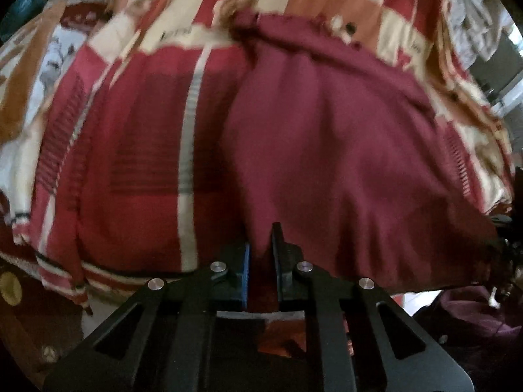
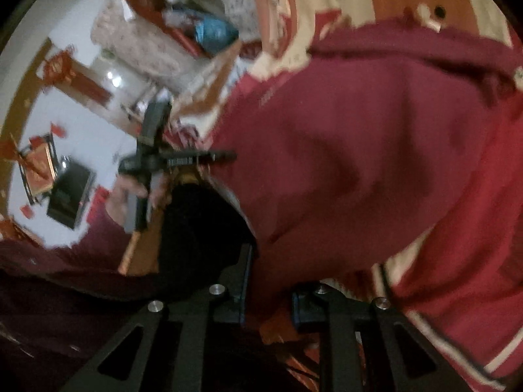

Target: Fold small clothes

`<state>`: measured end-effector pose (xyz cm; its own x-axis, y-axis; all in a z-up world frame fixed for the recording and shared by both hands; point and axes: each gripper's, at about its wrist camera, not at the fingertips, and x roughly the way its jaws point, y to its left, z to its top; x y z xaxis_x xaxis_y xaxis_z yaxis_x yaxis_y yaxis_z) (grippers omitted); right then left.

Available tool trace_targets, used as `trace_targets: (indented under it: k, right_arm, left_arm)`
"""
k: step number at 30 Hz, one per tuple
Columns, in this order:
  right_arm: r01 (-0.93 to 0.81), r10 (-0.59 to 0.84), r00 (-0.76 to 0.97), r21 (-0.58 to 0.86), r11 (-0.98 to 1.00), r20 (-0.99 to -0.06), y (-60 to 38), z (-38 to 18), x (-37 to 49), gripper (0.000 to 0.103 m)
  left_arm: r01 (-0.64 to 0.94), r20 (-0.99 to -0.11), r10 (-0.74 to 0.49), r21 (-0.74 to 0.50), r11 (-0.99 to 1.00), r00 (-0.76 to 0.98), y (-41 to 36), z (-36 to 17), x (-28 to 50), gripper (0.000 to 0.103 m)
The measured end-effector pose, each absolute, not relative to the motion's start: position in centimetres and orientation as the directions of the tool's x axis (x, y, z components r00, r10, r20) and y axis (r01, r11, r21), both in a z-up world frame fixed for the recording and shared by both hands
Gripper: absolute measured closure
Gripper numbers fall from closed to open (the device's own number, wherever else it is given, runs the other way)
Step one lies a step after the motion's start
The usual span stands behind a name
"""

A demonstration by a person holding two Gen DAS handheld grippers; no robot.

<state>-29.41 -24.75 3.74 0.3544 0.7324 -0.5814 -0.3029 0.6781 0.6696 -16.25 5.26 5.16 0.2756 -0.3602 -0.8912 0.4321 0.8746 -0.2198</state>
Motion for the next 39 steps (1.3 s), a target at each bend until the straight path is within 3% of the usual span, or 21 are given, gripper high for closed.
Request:
trace_targets:
  k: [7, 13, 21, 26, 27, 29, 30, 31, 35, 39]
  right_arm:
    - [-0.278, 0.687, 0.534, 0.665, 0.693, -0.493, -29.4, 8.0, -26.6, 0.087]
    - [-0.186, 0.576, 0.685, 0.657, 0.731, -0.447, -35.2, 10.6, -21.6, 0.089]
    - [0.024, 0.402, 0.781, 0.665, 0.746, -0.479, -43.0, 8.7, -14.2, 0.090]
    - [0.147, 0.313, 0.759, 0.619, 0.772, -0.570, -46.1, 5.2, -9.4, 0.087]
    - [0.178, 0.311, 0.742, 0.621, 0.763, -0.594, -46.9, 4.6, -8.8, 0.074]
    - [0.200, 0.352, 0.735, 0.681, 0.705, -0.580, -48.6, 3.8, -8.4, 0.050]
    - [0.223, 0.335, 0.746, 0.691, 0.688, -0.575, -49.3, 3.9, -8.9, 0.043]
    - [0.228, 0.318, 0.758, 0.688, 0.689, -0.569, -49.7, 4.3, -9.4, 0.043]
    - [0.192, 0.254, 0.778, 0.603, 0.774, -0.575, -48.9, 7.2, -11.8, 0.043]
    - [0.075, 0.250, 0.732, 0.440, 0.895, -0.634, -43.7, 8.3, -9.9, 0.045]
  left_arm:
    - [0.425, -0.781, -0.504, -0.341, 0.839, 0.368, 4.0, 11.2, -12.3, 0.094]
    - [0.413, -0.703, -0.538, -0.365, 0.835, 0.466, -0.4, 15.2, -4.4, 0.094]
    - [0.333, -0.745, -0.467, -0.339, 0.880, 0.475, -8.9, 12.3, 7.6, 0.094]
    - [0.267, -0.785, -0.465, -0.384, 0.884, 0.410, -11.3, 7.6, 13.1, 0.093]
    - [0.260, -0.782, -0.471, -0.395, 0.881, 0.408, -11.3, 7.1, 13.7, 0.088]
    - [0.268, -0.763, -0.499, -0.422, 0.866, 0.410, -11.0, 7.0, 14.3, 0.064]
    - [0.267, -0.748, -0.518, -0.444, 0.856, 0.416, -10.6, 7.4, 14.3, 0.045]
    - [0.260, -0.723, -0.543, -0.476, 0.840, 0.427, -10.0, 8.0, 14.4, 0.037]
    - [0.306, -0.697, -0.545, -0.451, 0.838, 0.466, -9.4, 10.5, 13.4, 0.036]
    - [0.309, -0.746, -0.479, -0.370, 0.876, 0.463, -10.0, 9.7, 12.2, 0.036]
